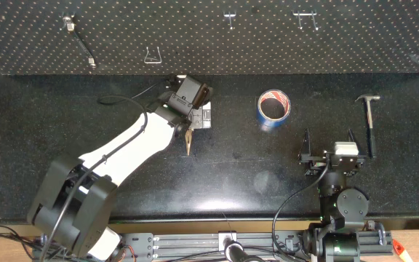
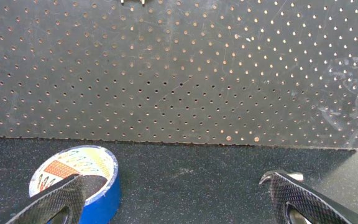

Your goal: Place Tools Onto Pegboard

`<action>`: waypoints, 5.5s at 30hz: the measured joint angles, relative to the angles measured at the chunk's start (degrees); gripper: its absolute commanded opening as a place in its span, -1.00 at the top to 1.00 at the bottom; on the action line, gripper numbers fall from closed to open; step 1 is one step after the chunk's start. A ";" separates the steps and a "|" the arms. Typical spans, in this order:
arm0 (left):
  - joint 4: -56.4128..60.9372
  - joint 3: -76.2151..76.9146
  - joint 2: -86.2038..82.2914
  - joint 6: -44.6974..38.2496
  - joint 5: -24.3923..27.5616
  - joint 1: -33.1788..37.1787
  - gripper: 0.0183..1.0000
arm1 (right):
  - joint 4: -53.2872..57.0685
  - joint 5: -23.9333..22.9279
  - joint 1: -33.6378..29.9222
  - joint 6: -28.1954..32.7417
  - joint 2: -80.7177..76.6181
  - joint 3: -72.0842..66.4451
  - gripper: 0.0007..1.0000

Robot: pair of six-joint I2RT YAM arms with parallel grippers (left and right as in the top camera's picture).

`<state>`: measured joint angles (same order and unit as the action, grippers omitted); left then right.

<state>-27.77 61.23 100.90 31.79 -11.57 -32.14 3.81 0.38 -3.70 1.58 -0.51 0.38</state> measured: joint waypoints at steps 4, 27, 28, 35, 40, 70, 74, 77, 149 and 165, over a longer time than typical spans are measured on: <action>1.51 0.00 0.90 0.02 0.26 0.28 -0.99 | 0.00 0.00 -0.02 0.00 0.00 -0.02 -0.91; 3.45 0.00 2.95 -0.07 2.21 0.98 -0.99 | 0.00 0.00 0.00 -0.02 0.00 -0.02 -0.91; 3.45 0.00 2.95 -0.07 2.23 0.98 -0.99 | 0.00 0.00 0.00 0.00 0.00 -0.02 -0.91; 3.45 0.00 2.97 -0.70 2.21 0.98 -0.99 | 0.00 0.00 0.00 0.00 0.00 -0.02 -0.91; 3.45 0.00 2.97 -1.14 2.21 0.98 -0.99 | 0.00 0.00 0.00 -0.02 0.00 -0.02 -0.91; 3.21 0.00 2.97 -3.50 1.27 0.98 -0.60 | 0.00 0.00 0.00 0.00 0.00 -0.02 -0.91; 3.23 0.00 2.97 -3.50 1.27 0.98 -0.48 | 0.00 0.00 0.00 0.00 0.00 -0.02 -0.91; 3.23 0.00 2.97 -3.50 1.29 0.98 -0.47 | 0.00 0.00 0.00 0.00 0.00 -0.02 -0.91; -0.50 0.63 2.34 3.02 0.98 0.96 0.98 | 0.00 0.00 0.00 -0.02 0.00 0.00 -0.91; -0.92 0.42 -15.02 -4.07 -1.79 0.48 0.98 | 0.00 0.00 0.00 0.00 0.00 -0.02 -0.91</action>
<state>-28.69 61.65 85.89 27.73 -13.37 -31.66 3.81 0.38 -3.70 1.58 -0.51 0.36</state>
